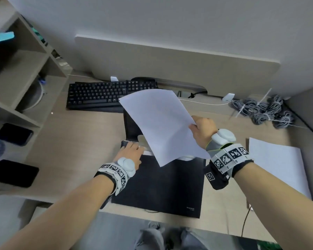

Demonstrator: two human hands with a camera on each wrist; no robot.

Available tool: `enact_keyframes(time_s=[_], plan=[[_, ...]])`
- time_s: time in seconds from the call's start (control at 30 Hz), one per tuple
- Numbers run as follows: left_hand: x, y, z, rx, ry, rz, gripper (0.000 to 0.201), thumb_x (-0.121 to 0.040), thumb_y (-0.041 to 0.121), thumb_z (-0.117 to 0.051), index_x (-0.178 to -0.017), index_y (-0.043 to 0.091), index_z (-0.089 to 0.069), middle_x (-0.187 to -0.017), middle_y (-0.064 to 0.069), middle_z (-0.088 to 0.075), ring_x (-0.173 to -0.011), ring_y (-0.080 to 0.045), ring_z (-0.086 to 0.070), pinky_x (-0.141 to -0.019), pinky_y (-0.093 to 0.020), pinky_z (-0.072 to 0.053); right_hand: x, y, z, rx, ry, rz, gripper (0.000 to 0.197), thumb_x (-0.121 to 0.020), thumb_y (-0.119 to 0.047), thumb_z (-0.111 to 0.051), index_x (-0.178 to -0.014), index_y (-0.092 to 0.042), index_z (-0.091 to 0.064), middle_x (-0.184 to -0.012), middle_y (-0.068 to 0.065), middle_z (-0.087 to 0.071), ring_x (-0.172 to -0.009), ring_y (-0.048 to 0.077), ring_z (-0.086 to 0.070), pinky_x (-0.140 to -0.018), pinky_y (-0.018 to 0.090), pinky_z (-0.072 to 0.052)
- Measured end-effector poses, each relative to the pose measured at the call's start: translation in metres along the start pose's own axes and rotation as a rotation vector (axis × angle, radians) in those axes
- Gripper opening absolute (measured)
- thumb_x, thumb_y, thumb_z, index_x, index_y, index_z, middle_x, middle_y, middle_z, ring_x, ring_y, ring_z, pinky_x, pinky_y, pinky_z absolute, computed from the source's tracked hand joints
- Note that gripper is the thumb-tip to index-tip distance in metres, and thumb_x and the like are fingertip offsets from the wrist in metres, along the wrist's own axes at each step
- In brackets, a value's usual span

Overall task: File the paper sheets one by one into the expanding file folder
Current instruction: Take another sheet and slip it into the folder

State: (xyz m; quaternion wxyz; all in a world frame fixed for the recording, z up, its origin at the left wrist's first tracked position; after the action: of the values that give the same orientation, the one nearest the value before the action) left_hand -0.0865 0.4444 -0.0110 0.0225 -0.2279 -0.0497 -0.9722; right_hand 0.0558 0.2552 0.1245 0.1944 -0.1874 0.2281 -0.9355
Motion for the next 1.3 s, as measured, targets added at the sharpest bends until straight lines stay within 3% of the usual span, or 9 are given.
enact_keyframes(time_s=[0.23, 0.33, 0.43, 0.57, 0.7, 0.8, 0.97, 1.07, 1.3], plan=[[-0.002, 0.008, 0.085, 0.012, 0.221, 0.028, 0.019, -0.09, 0.031, -0.059, -0.105, 0.02, -0.056, -0.128, 0.001, -0.046, -0.122, -0.021, -0.038, -0.091, -0.034, -0.041, 0.001, -0.032, 0.081, 0.03, 0.144, 0.062, 0.012, -0.092, -0.005, -0.043, -0.085, -0.005, -0.052, -0.076, 0.017, -0.053, -0.075, 0.034, -0.047, -0.065, 0.037, -0.037], [0.001, 0.005, 0.109, 0.06, 0.289, 0.038, 0.011, -0.09, 0.027, -0.057, -0.099, 0.02, -0.057, -0.119, 0.001, -0.047, -0.109, -0.022, -0.047, -0.079, -0.033, -0.045, -0.003, -0.038, 0.11, 0.024, 0.221, 0.078, 0.012, -0.091, -0.005, -0.043, -0.081, 0.001, -0.049, -0.079, 0.025, -0.057, -0.069, 0.031, -0.042, -0.06, 0.036, -0.033], [0.007, 0.004, 0.131, 0.131, 0.315, 0.126, 0.017, -0.094, 0.025, -0.051, -0.109, 0.019, -0.053, -0.117, -0.001, -0.043, -0.088, -0.029, -0.058, -0.065, -0.036, -0.047, -0.002, -0.041, 0.137, 0.004, 0.248, 0.101, 0.013, -0.089, -0.006, -0.043, -0.085, 0.003, -0.051, -0.081, 0.025, -0.06, -0.068, 0.035, -0.046, -0.06, 0.04, -0.041], [0.014, -0.002, 0.148, 0.25, 0.379, 0.259, 0.031, -0.092, 0.017, -0.053, -0.122, 0.02, -0.046, -0.125, -0.005, -0.038, -0.073, -0.034, -0.061, -0.067, -0.043, -0.054, 0.002, -0.042, 0.15, 0.011, 0.25, 0.122, 0.012, -0.09, -0.006, -0.043, -0.082, -0.001, -0.05, -0.081, 0.025, -0.06, -0.068, 0.033, -0.045, -0.06, 0.035, -0.037], [0.018, -0.009, 0.146, 0.238, 0.331, 0.324, 0.04, -0.088, 0.003, -0.052, -0.124, 0.02, -0.046, -0.13, -0.004, -0.033, -0.071, -0.029, -0.052, -0.067, -0.037, -0.051, 0.006, -0.038, 0.151, 0.0, 0.247, 0.129, 0.015, -0.09, -0.006, -0.042, -0.09, 0.002, -0.054, -0.082, 0.025, -0.061, -0.075, 0.041, -0.053, -0.064, 0.041, -0.046], [0.02, -0.011, 0.14, 0.224, 0.272, 0.325, 0.028, -0.09, 0.006, -0.049, -0.115, 0.019, -0.05, -0.123, -0.006, -0.04, -0.081, -0.033, -0.056, -0.076, -0.042, -0.053, 0.008, -0.04, 0.15, 0.007, 0.24, 0.165, 0.015, -0.09, -0.006, -0.043, -0.092, 0.002, -0.055, -0.082, 0.024, -0.062, -0.081, 0.044, -0.055, -0.069, 0.044, -0.048], [0.022, -0.007, 0.142, 0.179, 0.239, 0.282, 0.008, -0.093, 0.019, -0.045, -0.098, 0.019, -0.052, -0.105, -0.006, -0.052, -0.084, -0.033, -0.056, -0.078, -0.044, -0.052, 0.013, -0.044, 0.15, 0.013, 0.251, 0.191, 0.013, -0.09, -0.005, -0.043, -0.087, 0.003, -0.053, -0.082, 0.026, -0.06, -0.072, 0.038, -0.048, -0.064, 0.041, -0.045], [0.024, 0.001, 0.142, 0.067, 0.163, 0.249, 0.014, -0.095, 0.028, -0.044, -0.1, 0.02, -0.054, -0.102, -0.004, -0.059, -0.085, -0.029, -0.058, -0.073, -0.037, -0.05, 0.015, -0.047, 0.148, 0.008, 0.247, 0.198, 0.012, -0.089, -0.005, -0.044, -0.087, 0.004, -0.052, -0.081, 0.027, -0.06, -0.068, 0.034, -0.043, -0.06, 0.038, -0.039], [0.022, 0.022, 0.135, -0.155, -0.017, 0.192, 0.019, -0.093, 0.025, -0.049, -0.105, 0.013, -0.058, -0.107, -0.009, -0.062, -0.091, -0.031, -0.061, -0.068, -0.032, -0.043, 0.023, -0.052, 0.146, -0.026, 0.246, 0.228, 0.011, -0.087, -0.003, -0.044, -0.082, 0.005, -0.05, -0.077, 0.028, -0.056, -0.066, 0.03, -0.036, -0.058, 0.035, -0.031]])
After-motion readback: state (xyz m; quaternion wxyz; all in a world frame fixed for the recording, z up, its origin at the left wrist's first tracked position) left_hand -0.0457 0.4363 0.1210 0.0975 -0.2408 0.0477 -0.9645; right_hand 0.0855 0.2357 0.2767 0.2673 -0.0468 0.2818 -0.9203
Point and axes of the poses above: each hand's wrist, its own x-axis away from the middle knuckle, its own z-axis out of the back of the hand, y = z × x, the point moved 9 cm from there along -x, towards the middle knuckle
